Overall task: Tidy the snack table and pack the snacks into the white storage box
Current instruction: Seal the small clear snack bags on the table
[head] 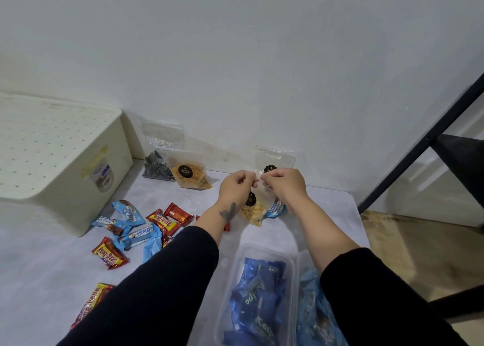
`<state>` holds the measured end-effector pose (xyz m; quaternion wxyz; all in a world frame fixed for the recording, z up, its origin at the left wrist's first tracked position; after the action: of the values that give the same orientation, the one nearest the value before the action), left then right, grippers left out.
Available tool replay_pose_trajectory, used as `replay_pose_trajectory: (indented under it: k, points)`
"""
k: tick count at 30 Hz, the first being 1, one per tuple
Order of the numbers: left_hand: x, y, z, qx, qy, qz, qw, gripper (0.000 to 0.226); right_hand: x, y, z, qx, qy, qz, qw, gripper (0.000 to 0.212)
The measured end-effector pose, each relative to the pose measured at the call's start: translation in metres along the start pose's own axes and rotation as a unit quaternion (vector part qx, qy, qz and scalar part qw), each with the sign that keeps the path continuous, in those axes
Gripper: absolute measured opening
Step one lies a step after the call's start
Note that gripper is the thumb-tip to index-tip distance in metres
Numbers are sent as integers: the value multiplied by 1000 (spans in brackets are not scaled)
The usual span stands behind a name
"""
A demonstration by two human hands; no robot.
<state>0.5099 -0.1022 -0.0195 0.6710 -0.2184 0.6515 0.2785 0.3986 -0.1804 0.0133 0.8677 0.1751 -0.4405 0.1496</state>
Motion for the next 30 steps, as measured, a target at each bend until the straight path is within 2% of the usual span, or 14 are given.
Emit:
replay_pose_trajectory:
  k: [6,8,10,12,15,17,19,21,26,30]
  points:
    - [3,2,2,-22,23,10,999,25,2,-5,-6,-8,42,33,999,17]
    - [6,0,4,-35,31,16,999,24,2,-5,-9,16,37,43,998,16]
    - [6,-2,8,-47,36,12,998,25,-2,-6,-13,46,29,35,998,27]
    - [8,-4,13,-65,43,9,997,27,-6,-9,-14,38,19,33,999,17]
    - [21,-2,26,-118,-21,9,993,15,-5,-16,-20,18,-21,35,999,27]
    - [41,-2,36,-143,-72,36,986,31,-2,-21,-28,10,-51,31,998,29]
    - [64,-6,39,-121,-77,86,986,48,0,-30,-37,8,-70,27,997,32]
    - [75,-12,38,-86,-63,109,988,55,2,-39,-45,9,-80,23,996,32]
    - [70,-31,41,-84,-38,105,990,60,16,-64,-56,-24,-66,33,997,20]
    - [61,-37,38,-43,-62,96,992,70,20,-68,-58,-34,-49,34,998,34]
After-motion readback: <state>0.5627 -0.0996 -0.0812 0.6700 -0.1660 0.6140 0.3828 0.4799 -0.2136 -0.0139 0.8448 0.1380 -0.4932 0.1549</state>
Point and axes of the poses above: each hand's wrist, its own y-axis away from the middle knuckle, its own z-axis out of the back of the hand, x = y × z, the point moved 6 cm from there along -y, towards the middle knuckle, and after that the axes turned 7 degrees about y, right-handed, at the moved point
